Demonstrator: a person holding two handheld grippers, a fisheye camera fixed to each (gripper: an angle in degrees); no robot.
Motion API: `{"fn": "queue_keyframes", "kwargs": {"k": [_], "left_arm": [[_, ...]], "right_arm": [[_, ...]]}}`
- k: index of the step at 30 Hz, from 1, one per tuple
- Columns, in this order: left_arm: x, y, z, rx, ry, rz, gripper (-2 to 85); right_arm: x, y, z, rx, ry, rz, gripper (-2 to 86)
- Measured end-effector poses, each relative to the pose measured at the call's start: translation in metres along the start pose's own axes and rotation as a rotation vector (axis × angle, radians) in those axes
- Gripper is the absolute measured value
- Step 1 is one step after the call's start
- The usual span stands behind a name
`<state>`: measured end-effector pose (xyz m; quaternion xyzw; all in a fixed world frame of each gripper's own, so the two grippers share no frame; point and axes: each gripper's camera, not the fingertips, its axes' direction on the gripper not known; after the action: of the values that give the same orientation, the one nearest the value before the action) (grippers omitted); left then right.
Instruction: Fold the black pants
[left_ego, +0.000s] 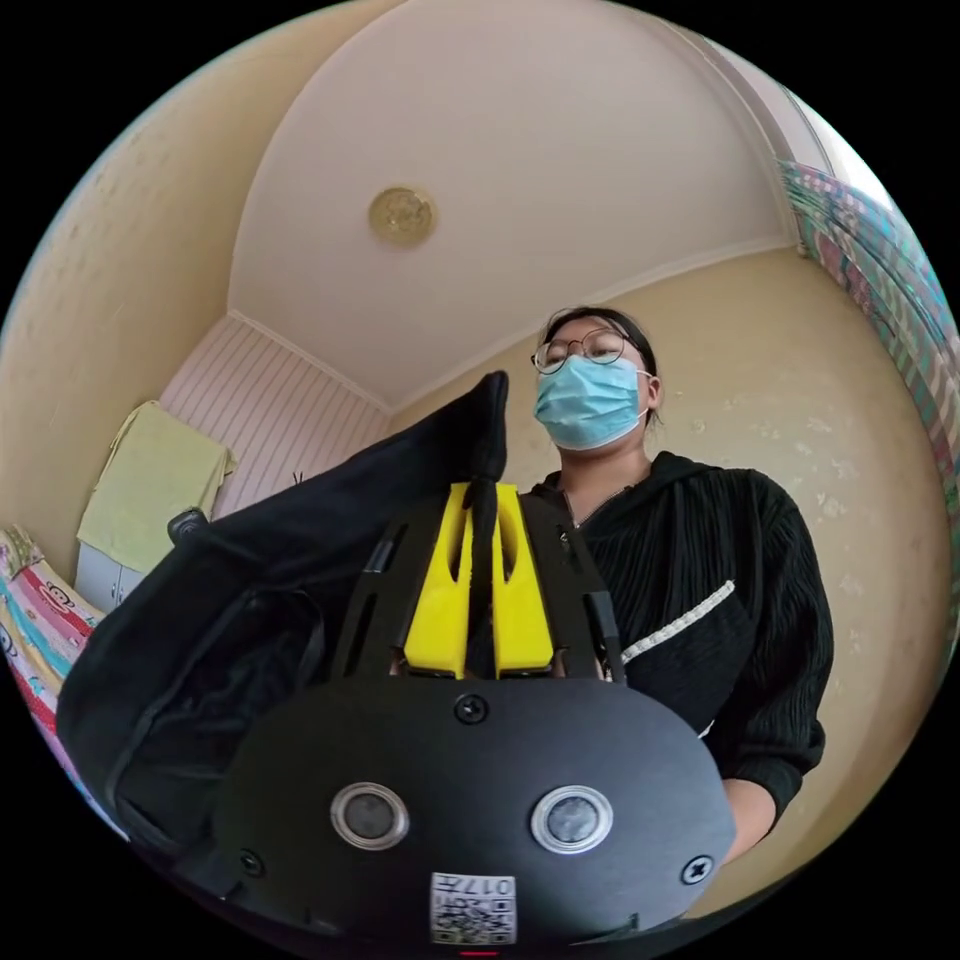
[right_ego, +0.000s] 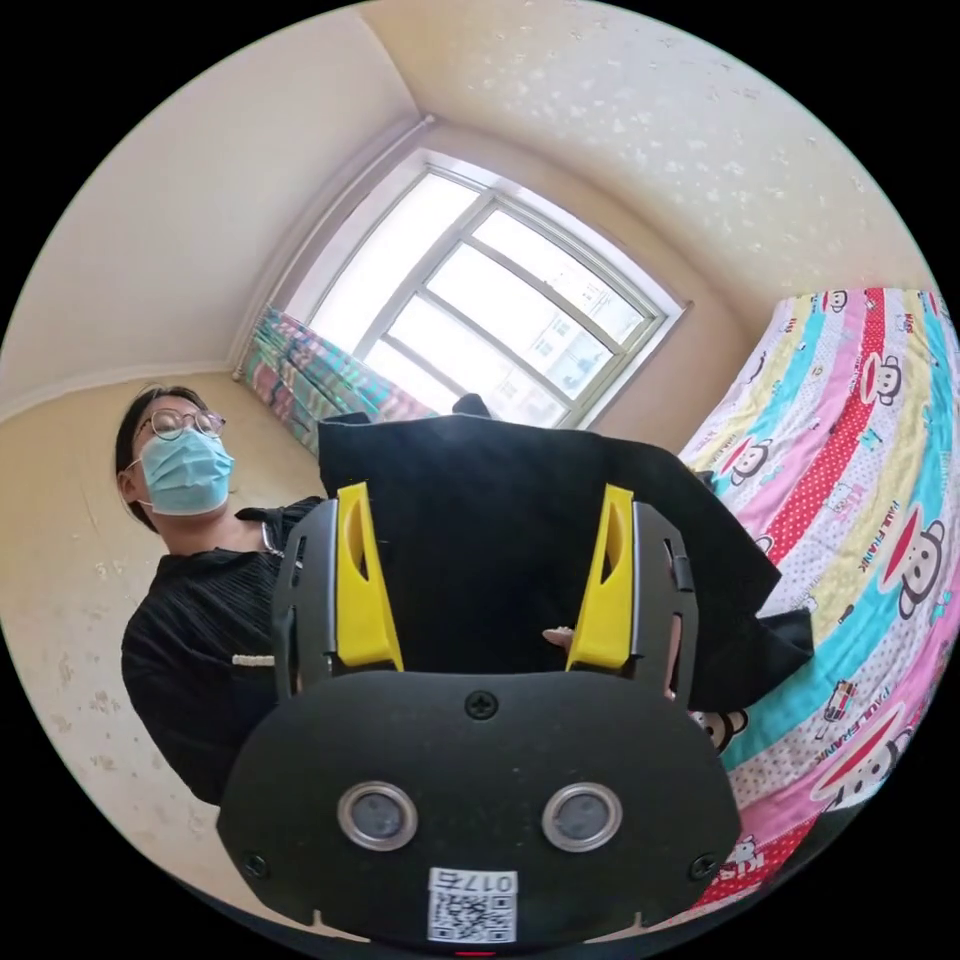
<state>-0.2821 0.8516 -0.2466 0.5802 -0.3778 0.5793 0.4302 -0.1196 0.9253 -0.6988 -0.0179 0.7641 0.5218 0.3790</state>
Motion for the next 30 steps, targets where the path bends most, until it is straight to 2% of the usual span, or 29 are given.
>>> {"fn": "queue_keyframes", "kwargs": {"k": [8, 10, 16, 23, 27, 30], "left_arm": [[-0.048, 0.023, 0.021, 0.007, -0.061, 0.003, 0.5], [-0.061, 0.029, 0.025, 0.013, -0.074, -0.006, 0.5], [-0.104, 0.044, 0.029, 0.048, -0.121, -0.063, 0.5], [-0.158, 0.056, 0.028, 0.056, -0.301, -0.189, 0.4], [-0.175, 0.056, 0.030, -0.024, -0.443, -0.240, 0.6], [-0.182, 0.056, 0.025, -0.035, -0.521, -0.257, 1.3]], "right_arm": [[0.037, 0.010, 0.062, -0.114, 0.001, 0.069, 27.7], [0.047, 0.014, 0.076, -0.129, -0.050, 0.075, 26.0], [0.058, 0.021, 0.104, -0.083, -0.062, 0.035, 15.4], [0.042, 0.013, 0.166, -0.117, 0.075, -0.070, 13.1], [0.039, 0.009, 0.211, -0.163, 0.260, -0.085, 6.3], [0.035, 0.013, 0.232, -0.143, 0.310, -0.114, 2.2]]}}
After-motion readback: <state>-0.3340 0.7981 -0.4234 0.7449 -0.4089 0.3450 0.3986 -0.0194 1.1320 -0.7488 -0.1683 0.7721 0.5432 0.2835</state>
